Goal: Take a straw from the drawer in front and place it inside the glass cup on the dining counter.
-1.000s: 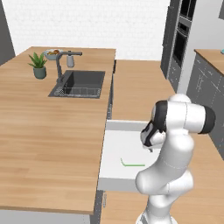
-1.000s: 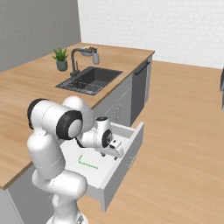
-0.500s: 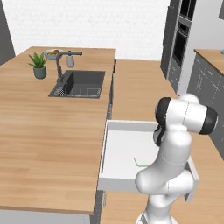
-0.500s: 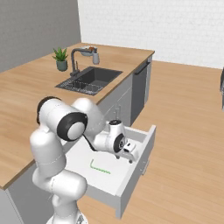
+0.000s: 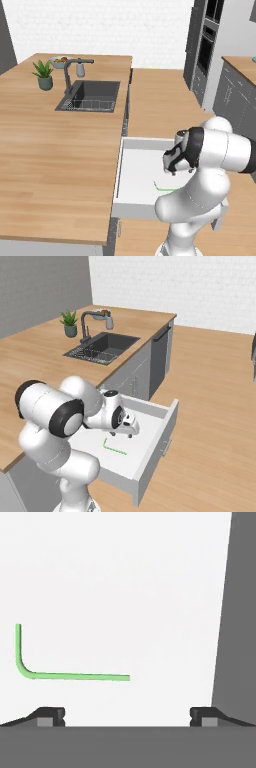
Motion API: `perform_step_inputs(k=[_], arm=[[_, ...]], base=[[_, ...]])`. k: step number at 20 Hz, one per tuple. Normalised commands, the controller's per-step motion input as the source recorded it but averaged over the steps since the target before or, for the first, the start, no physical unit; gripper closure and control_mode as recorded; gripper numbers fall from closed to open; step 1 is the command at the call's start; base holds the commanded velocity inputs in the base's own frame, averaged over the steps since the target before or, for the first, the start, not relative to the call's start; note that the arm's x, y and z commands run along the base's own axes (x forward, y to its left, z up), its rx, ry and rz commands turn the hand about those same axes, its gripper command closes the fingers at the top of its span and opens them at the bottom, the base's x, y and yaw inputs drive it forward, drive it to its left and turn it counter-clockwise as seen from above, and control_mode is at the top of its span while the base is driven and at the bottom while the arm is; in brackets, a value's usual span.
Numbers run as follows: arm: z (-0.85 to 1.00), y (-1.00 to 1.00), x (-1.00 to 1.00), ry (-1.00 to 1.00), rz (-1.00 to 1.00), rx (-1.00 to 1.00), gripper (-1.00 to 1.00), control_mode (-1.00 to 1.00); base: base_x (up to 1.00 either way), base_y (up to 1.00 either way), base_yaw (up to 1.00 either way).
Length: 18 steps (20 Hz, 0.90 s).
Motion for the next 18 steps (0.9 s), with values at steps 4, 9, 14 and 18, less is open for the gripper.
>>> perform_step_inputs(k=[4,9,14,18], arm=[[0.0,0.57,0.0,0.12,0.35,0.09,-1.0,-1.0],[0.0,0.57,0.18,0.11,0.27,0.03,-1.0,-1.0],[-0.12,0.39,0.2,0.04,0.17,0.0,-1.0,-1.0],[-0.29,0.24,0.02,0.0,0.12,0.0,-1.0,-1.0]], base=[[0.0,0.0,0.0],[0.0,0.0,0.0],[0.0,0.0,0.0],[0.0,0.0,0.0]])
